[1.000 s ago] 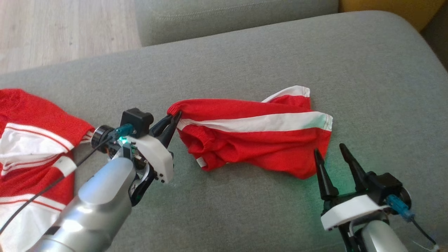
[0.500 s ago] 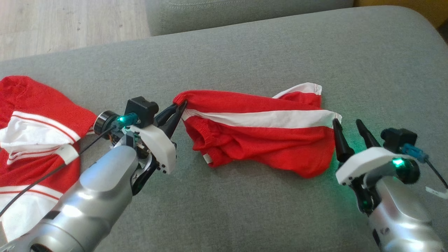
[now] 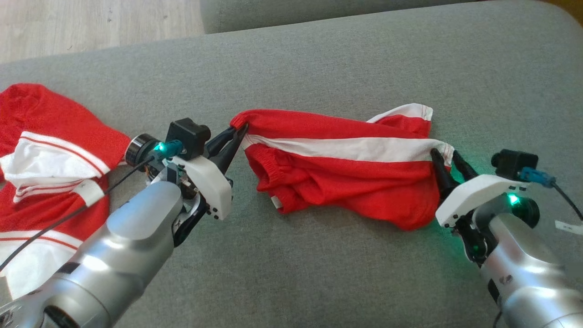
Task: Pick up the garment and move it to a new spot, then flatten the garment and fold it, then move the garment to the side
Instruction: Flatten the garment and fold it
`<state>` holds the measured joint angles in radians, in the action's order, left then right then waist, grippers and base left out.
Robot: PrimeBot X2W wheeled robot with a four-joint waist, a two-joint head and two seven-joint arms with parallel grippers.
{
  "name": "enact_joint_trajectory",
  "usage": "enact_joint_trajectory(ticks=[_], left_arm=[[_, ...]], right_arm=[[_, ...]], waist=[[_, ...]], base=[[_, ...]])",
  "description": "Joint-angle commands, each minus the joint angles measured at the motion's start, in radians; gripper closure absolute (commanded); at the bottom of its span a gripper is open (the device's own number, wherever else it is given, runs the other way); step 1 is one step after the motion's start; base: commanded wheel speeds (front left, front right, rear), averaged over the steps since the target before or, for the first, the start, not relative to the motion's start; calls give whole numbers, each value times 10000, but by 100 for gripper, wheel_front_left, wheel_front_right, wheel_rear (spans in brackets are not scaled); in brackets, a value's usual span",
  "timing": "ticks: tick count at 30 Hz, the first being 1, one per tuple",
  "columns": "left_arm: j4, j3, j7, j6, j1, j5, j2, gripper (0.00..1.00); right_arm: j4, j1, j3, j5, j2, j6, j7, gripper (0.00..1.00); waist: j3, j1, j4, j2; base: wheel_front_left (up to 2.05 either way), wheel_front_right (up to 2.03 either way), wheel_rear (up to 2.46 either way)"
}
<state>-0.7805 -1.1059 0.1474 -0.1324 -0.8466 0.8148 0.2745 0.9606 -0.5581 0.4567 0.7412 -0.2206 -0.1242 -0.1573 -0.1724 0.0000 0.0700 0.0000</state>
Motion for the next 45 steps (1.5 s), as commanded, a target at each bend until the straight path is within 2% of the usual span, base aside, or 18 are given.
enact_joint_trajectory(ticks=[1,5,13,17,21,24,27,31,37,38,45], left_arm=[[72,207,113,18,-720,114,263,100],[-28,25,189,18,-814,278,267,100],[-249,-199,537,18,-1693,227,597,100],[-270,-293,682,18,-3092,-104,806,100],[-377,-91,967,28,-4959,-638,779,100],[-397,337,1117,356,-6116,-1136,654,100],[440,1222,1137,804,-6647,-1707,600,100],[1563,2118,1141,757,-5689,-2254,619,100],[2408,1924,1142,368,-2301,-3056,821,100],[2408,1924,1142,368,-2301,-3056,821,100],[2972,1025,1143,335,1390,-3640,912,100]], right_arm=[[-166,-285,343,218,-83,-65,-63,100],[-163,-436,909,653,-277,-65,-121,100],[-416,-1927,1496,109,-1106,-65,-983,100],[-1242,-3390,845,-545,-1592,-65,-1037,100],[-2149,-4719,186,-1306,-1966,-65,-1041,100],[-2661,-5627,-145,-1833,-2211,-65,-1042,100],[-3165,-6142,-341,-2279,-2426,-65,-1042,100],[-3730,-5758,-322,-2574,-2688,-65,-1043,100],[-4220,-3201,-260,-2215,-3185,-65,-1043,100],[-4220,-3201,-260,-2215,-3185,-65,-1043,100],[-4853,99,-687,-1652,-3693,-65,-1044,100]], waist=[[-12,0,-27,0],[-36,0,-54,0],[-226,0,127,0],[-621,0,219,0],[-1102,0,189,0],[-1388,0,147,0],[-1602,0,61,0],[-1619,0,-100,0],[-1246,0,-228,0],[-1246,0,-228,0],[-406,0,-122,0]], base=[[0,0,0],[0,0,0],[0,0,0],[0,0,0],[0,0,0],[0,0,0],[0,0,0],[0,0,0],[0,0,0],[0,0,0],[0,0,0]])
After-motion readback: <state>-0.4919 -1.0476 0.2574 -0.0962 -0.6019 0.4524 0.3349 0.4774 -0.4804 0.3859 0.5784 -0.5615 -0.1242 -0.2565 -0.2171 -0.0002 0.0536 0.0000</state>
